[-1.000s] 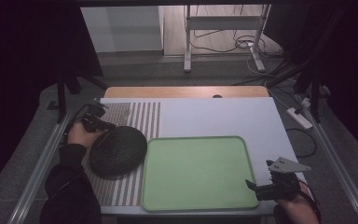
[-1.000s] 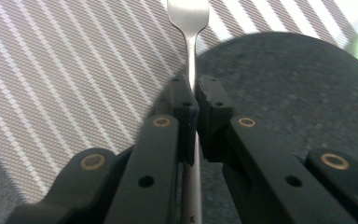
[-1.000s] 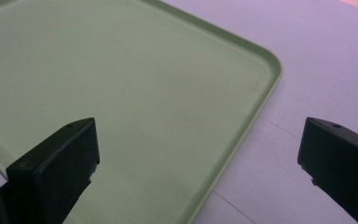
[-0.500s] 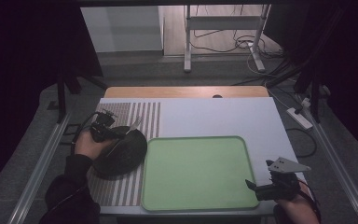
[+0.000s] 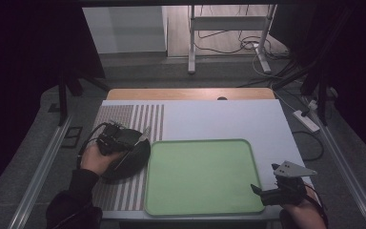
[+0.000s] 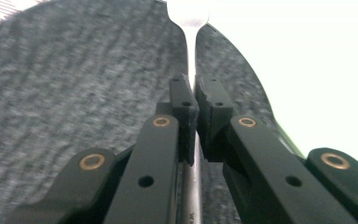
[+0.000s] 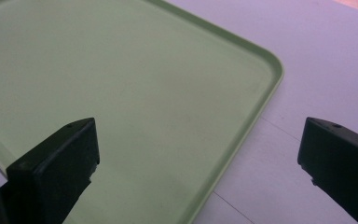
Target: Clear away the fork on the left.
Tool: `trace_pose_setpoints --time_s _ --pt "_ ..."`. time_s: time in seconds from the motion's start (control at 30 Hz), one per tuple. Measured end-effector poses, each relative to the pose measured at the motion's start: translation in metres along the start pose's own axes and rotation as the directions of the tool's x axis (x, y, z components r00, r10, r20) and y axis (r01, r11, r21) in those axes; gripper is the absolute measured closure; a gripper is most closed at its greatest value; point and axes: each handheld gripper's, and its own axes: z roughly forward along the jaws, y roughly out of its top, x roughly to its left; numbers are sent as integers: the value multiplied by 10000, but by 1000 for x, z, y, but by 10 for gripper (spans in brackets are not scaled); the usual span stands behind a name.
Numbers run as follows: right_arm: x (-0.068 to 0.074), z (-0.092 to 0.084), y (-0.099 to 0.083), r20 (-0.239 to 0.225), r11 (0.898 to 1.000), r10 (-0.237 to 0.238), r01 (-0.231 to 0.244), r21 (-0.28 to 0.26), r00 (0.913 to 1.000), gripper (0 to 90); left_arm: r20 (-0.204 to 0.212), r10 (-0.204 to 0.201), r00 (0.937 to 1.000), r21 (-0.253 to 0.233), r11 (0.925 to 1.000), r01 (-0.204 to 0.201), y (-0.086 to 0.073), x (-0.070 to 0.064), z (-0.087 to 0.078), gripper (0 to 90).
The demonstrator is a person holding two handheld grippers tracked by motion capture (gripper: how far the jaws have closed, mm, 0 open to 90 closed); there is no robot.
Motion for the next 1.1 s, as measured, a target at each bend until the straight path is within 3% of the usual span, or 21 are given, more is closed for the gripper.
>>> trace_pose_setpoints --time_s 0.47,0.57,1.1 --pt "1 1 0 -6 10000 -70 70 56 10000 0 481 17 9988 304 9995 -32 -5 -46 16 849" --pt "1 1 0 -3 9999 -101 101 54 9999 0 483 70 9988 334 9994 -87 -7 -61 20 848" --pt "1 2 1 -21 9997 -185 185 140 9998 0 857 149 9962 715 9972 -210 3 -102 46 848"
